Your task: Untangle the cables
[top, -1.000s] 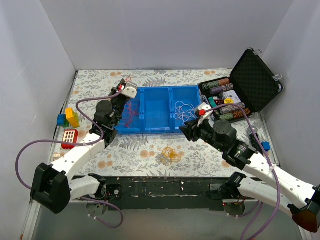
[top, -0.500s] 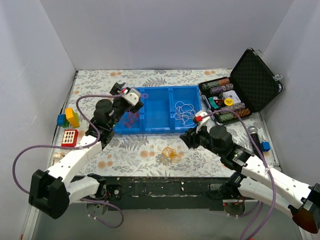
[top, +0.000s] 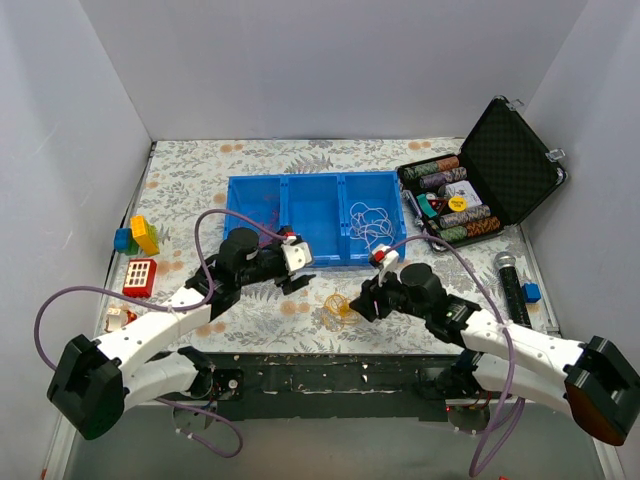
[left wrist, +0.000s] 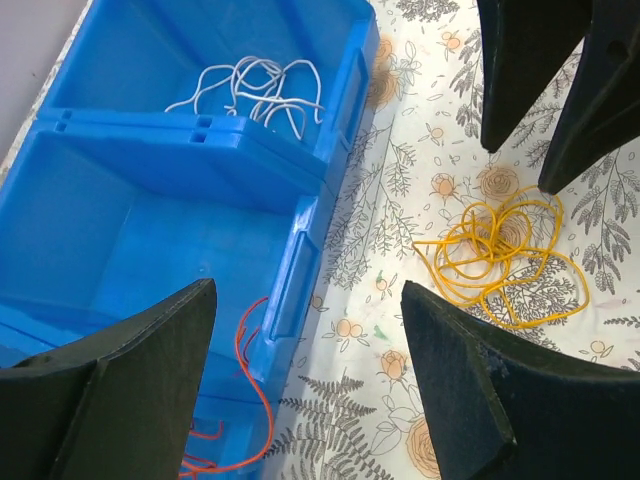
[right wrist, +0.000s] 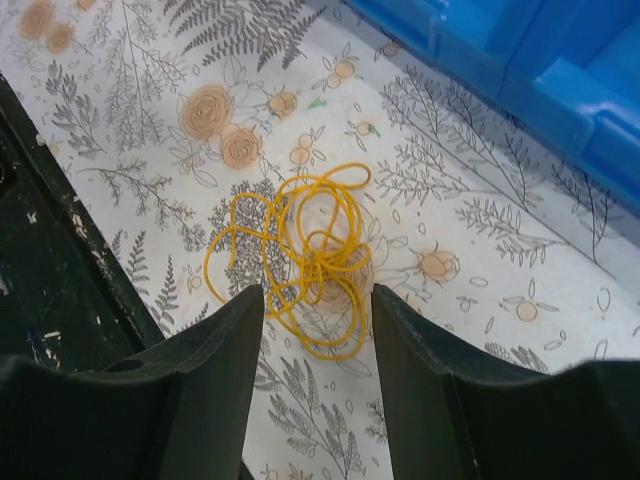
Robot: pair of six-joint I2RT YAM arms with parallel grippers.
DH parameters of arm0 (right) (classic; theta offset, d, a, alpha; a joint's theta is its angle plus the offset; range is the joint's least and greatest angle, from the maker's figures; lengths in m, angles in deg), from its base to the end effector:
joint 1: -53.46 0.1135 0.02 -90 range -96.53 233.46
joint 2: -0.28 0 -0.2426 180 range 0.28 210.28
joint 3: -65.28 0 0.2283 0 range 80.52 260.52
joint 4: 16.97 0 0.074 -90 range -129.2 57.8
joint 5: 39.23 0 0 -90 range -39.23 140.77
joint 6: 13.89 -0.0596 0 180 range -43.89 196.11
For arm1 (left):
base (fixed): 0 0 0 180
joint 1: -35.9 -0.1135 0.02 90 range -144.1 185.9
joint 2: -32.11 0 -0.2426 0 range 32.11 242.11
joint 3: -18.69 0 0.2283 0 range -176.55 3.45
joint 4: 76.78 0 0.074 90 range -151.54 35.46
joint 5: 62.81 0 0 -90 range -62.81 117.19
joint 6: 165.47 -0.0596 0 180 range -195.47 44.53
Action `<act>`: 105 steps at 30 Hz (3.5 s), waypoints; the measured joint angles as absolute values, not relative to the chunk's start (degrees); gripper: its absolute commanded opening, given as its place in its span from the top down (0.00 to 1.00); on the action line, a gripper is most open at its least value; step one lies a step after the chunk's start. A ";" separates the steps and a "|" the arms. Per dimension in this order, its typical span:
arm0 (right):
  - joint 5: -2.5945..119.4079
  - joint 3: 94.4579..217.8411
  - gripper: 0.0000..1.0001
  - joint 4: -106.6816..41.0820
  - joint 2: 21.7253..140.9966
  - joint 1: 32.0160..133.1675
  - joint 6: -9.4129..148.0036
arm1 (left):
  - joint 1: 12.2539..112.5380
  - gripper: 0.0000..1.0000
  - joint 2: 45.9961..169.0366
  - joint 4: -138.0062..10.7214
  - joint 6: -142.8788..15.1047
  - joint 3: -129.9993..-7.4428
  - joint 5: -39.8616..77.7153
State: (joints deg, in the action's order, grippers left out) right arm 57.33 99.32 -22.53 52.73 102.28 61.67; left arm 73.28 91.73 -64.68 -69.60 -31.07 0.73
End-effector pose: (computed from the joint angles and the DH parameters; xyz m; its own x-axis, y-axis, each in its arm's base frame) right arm 0.1335 0.1629 0.1796 -0.4626 -0.1526 -0.8733 -0.7240 0.6336 0.2728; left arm 0.1749 -0.1670 0.2361 -0.3848 0.1787 -0.9055 0.8369 0.4813 -0.2606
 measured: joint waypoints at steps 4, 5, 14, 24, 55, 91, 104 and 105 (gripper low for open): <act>58.49 99.35 0.43 -16.41 57.38 102.28 62.50 | 73.26 0.28 91.99 -66.14 -67.41 -30.77 2.09; 58.69 99.45 0.43 -15.47 58.82 102.28 62.83 | 73.26 0.30 91.75 -67.30 -66.93 -30.57 2.94; 58.82 100.74 0.43 -13.79 63.44 102.28 64.41 | 69.85 0.26 93.43 -74.77 -69.71 -28.74 11.35; 57.44 100.74 0.44 -14.05 58.93 102.28 64.58 | 55.12 0.28 92.03 -64.15 -77.49 -30.83 2.85; 55.39 100.74 0.48 -14.49 58.91 102.28 64.76 | 55.19 0.41 104.86 -63.23 -97.16 -28.19 -8.01; 52.59 100.74 0.54 -15.76 58.19 101.89 64.41 | 55.53 0.88 107.05 -66.88 -101.07 -25.98 -7.49; 52.42 100.72 0.55 -15.76 57.73 101.85 64.03 | 55.80 1.00 106.94 -68.02 -100.20 -25.94 -6.61; 52.44 100.70 0.55 -15.76 57.73 101.85 64.03 | 55.82 1.00 106.63 -68.00 -99.52 -25.94 -6.42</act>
State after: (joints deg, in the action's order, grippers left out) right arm 52.44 100.70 -15.76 57.73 101.85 64.03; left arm 55.82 106.63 -68.00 -99.52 -25.94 -6.42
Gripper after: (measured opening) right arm 0.448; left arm 0.139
